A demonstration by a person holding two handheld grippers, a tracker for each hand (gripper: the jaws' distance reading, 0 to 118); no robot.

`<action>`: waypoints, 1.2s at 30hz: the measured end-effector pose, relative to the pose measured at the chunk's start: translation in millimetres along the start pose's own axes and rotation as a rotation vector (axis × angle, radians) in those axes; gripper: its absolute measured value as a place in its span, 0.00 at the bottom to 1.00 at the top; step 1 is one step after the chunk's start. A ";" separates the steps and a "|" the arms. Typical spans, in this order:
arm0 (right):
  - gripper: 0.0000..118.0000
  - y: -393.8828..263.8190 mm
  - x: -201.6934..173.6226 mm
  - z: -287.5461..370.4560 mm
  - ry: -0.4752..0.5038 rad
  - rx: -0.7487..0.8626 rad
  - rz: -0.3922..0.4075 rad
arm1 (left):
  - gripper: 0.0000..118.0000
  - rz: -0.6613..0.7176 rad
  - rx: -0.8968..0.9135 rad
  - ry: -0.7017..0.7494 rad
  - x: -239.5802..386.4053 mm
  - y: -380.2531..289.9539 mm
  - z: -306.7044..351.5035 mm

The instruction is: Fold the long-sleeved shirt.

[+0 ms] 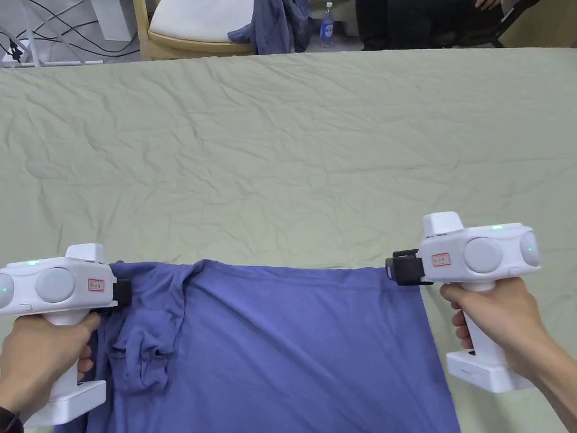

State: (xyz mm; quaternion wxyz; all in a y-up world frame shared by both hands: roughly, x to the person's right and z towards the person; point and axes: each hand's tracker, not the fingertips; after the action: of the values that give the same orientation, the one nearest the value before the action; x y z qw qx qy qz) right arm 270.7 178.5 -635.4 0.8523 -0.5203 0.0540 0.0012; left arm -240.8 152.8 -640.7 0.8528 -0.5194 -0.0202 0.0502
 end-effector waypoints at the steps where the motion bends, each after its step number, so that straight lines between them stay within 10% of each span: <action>1: 0.56 1.6 -0.9 -10.6 -0.001 -0.021 0.005 | 0.08 -0.003 -0.001 0.002 -0.1 0.5 -0.8; 10: 0.38 -2.7 -8.5 -34.5 -0.048 -0.074 0.042 | 0.08 -0.014 -0.002 0.013 1.6 1.3 -4.3; 13: 0.06 -0.8 -9.5 -29.2 -0.085 -0.062 0.042 | 0.08 -0.021 0.008 0.027 4.2 -0.9 -4.2; 36: 0.05 -105.2 -33.5 174.9 -0.011 0.242 0.134 | 0.08 -0.040 0.256 -0.028 11.0 -101.0 187.6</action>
State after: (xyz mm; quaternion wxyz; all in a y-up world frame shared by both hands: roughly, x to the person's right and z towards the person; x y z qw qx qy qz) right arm 259.4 287.2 -459.8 0.9070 -0.4091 0.0837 0.0545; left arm -239.6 273.8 -465.0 0.9126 -0.4051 -0.0359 0.0423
